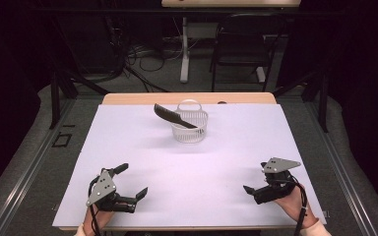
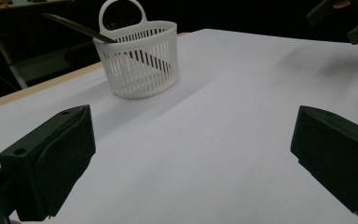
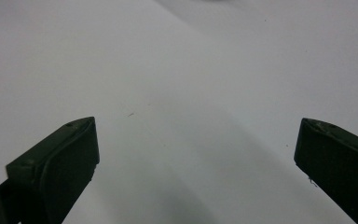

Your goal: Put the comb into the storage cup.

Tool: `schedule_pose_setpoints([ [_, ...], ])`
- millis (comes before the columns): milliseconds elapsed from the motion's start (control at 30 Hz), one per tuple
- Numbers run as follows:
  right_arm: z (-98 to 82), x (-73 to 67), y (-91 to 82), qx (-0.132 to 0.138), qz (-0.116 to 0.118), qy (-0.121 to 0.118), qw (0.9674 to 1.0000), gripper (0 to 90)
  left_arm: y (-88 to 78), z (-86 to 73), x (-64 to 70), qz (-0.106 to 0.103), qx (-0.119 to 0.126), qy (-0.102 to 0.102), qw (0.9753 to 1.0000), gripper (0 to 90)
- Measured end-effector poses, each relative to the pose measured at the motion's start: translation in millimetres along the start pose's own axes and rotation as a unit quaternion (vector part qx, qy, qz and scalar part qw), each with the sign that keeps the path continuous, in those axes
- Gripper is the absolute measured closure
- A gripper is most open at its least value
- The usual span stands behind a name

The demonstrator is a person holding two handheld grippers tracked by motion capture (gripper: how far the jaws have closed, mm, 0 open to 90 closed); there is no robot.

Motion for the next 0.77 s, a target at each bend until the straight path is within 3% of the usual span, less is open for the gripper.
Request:
schedule_pose_setpoints([
  [300,-11.4,-6.3,-7.0,0.026,-0.011,0.008,0.9996,0.0,0.0,-0.3,-0.2,-0.001,-0.004,0.002,1.0000,0.0],
  [767,-14.4,-9.6,-15.8,0.061,-0.030,0.008,0.9976,0.0,2.2,-1.3,-1.3,0.002,-0.010,0.000,0.9999,0.0],
])
Point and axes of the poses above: each handheld gripper's, and its own axes: y roughly forward along the jaws, z roughly out of its top, x roughly to its right, the point moved 1 cm from there along y, roughly forward along the jaws, and after that the axes turned 3 degrees about -y, right-handed, at the moved point
